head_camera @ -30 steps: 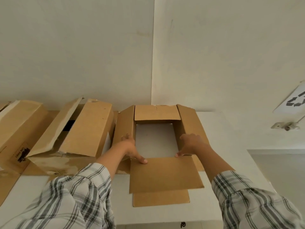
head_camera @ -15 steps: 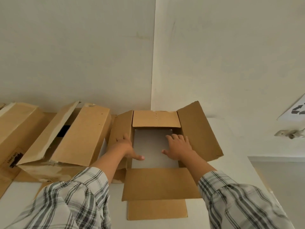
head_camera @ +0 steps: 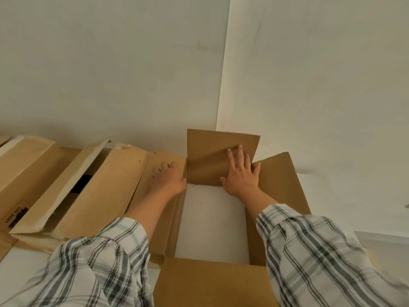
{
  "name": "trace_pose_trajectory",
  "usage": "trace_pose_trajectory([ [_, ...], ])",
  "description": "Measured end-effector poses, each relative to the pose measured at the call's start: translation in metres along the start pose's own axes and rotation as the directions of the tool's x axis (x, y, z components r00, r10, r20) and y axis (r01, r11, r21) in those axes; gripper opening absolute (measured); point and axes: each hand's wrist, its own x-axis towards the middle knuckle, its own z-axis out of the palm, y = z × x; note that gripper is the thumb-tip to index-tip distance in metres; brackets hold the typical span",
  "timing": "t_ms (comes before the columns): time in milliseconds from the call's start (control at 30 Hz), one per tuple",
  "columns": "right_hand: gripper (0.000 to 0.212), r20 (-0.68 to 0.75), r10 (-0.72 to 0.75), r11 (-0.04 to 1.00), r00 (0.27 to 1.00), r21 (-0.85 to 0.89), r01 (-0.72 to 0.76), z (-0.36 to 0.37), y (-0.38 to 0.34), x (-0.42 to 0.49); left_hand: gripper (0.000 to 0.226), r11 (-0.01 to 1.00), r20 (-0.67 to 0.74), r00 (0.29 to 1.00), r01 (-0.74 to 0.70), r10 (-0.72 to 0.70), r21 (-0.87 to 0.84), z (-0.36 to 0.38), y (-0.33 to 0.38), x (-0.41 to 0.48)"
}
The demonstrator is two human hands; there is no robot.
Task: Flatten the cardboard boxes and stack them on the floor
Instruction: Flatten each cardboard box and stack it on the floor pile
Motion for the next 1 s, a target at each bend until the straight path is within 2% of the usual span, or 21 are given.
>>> trace_pose_trajectory([
  [200,0.092,0.195,-0.02,1.0,0.981,-0.008,0.022,0.008,0.01,0.038,0.023,0.996,-0.039,0.999,-0.011,0.007,-0.087,0.008,0.004,0.021],
  [500,0.094,0.21,-0.022,0.999,0.978,-0.034,0.029,0.016,0.01,0.045,0.029,0.989,-0.055,0.998,-0.023,0.015,-0.143,0.018,-0.005,0.024],
  [633,0.087,0.134,-0.017,0.994,0.991,-0.109,0.031,0.009,0.011,0.021,0.043,0.995,-0.002,1.0,-0.003,0.003,-0.101,0.015,-0.017,0.013],
  [767,0.081,-0.017,0.04,0.981,0.999,-0.188,-0.042,-0.001,0.023,-0.022,0.063,0.993,-0.008,0.993,0.114,-0.114,-0.021,0.012,-0.04,-0.013],
  [867,0.079,-0.1,0.12,0.968,0.988,-0.208,-0.138,-0.012,0.038,-0.059,0.077,0.979,0.0,0.987,0.16,-0.161,-0.124,0.011,-0.058,-0.033],
  [1000,0.082,-0.109,0.309,0.933,0.945,-0.159,-0.324,-0.023,0.058,-0.11,0.077,0.953,-0.043,0.978,0.19,-0.206,-0.235,0.002,-0.063,-0.063],
])
